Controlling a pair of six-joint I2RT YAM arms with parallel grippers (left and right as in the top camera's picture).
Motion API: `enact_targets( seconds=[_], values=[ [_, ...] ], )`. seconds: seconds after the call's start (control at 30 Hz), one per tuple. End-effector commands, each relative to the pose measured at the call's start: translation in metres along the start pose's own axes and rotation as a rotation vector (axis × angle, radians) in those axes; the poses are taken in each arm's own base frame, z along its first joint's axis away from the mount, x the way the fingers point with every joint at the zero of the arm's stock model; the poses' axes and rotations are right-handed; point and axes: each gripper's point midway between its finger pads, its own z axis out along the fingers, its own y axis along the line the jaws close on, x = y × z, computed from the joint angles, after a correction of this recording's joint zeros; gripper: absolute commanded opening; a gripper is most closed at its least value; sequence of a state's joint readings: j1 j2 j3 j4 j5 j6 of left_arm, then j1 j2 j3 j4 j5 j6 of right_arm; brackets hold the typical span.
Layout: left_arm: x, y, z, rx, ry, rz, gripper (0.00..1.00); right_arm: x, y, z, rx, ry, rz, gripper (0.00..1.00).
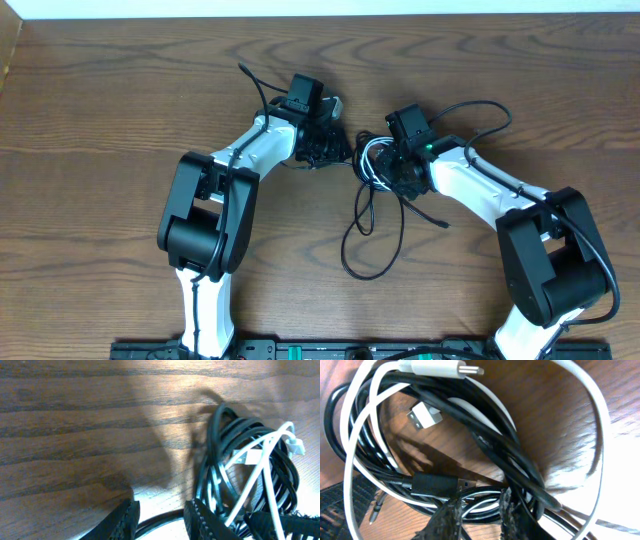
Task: Untangle cables
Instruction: 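Release the right gripper and withdraw it to the upper right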
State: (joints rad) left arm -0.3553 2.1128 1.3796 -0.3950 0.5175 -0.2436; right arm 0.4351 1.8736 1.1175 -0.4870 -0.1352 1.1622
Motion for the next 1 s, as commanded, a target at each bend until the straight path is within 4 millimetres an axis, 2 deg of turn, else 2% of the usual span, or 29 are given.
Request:
enact_targets(
  seconds=[0.0,0.13,0.23,0.33,0.5,0.53,0.63,0.73,0.83,0.97],
  values=[
    [0.032,0.047,0.021,-0.153,0.084,-0.063,0.37,-0.013,-0.032,0.007,0.121,-0.066,-0.025,0.28],
    [0.032,0.047,0.021,-0.153,0.084,-0.063,0.37,-0.019,-0.035,0.007,0.129,-0.080,-0.070,0.29],
    [0.032,0.047,0.021,-0.153,0.084,-0.063,0.36,-0.023,-0.024,0.006,0.086,-0.069,-0.193,0.21],
    [0.032,0.047,0.021,-0.153,0.084,-0.063,0.37,-0.027,-0.015,0.002,0.045,-0.046,-0.292,0.18],
    [0.032,0.047,0.021,-0.153,0.084,-0.063,0.37,-0.034,-0.024,-0.007,0.079,-0.011,-0.369,0.09],
    [0.032,0.047,0.021,-0.153,0.084,-0.062,0.36,-0.033,-0.022,-0.008,0.067,0.007,-0.426,0.09],
    [0.030,0.047,0.020,-0.151,0.082,-0.027,0.41,-0.025,-0.004,-0.016,-0.027,0.071,-0.604,0.21],
    [0.023,0.047,0.010,-0.152,0.073,-0.034,0.47,-0.025,0.014,-0.030,-0.095,0.098,-0.683,0.28],
    [0.013,0.037,-0.011,-0.152,0.065,-0.035,0.50,-0.038,0.023,-0.046,-0.103,0.087,-0.705,0.34],
    [-0.004,0.008,-0.044,-0.133,0.010,0.030,0.50,-0.065,0.024,-0.062,-0.110,0.049,-0.664,0.41]
  ],
)
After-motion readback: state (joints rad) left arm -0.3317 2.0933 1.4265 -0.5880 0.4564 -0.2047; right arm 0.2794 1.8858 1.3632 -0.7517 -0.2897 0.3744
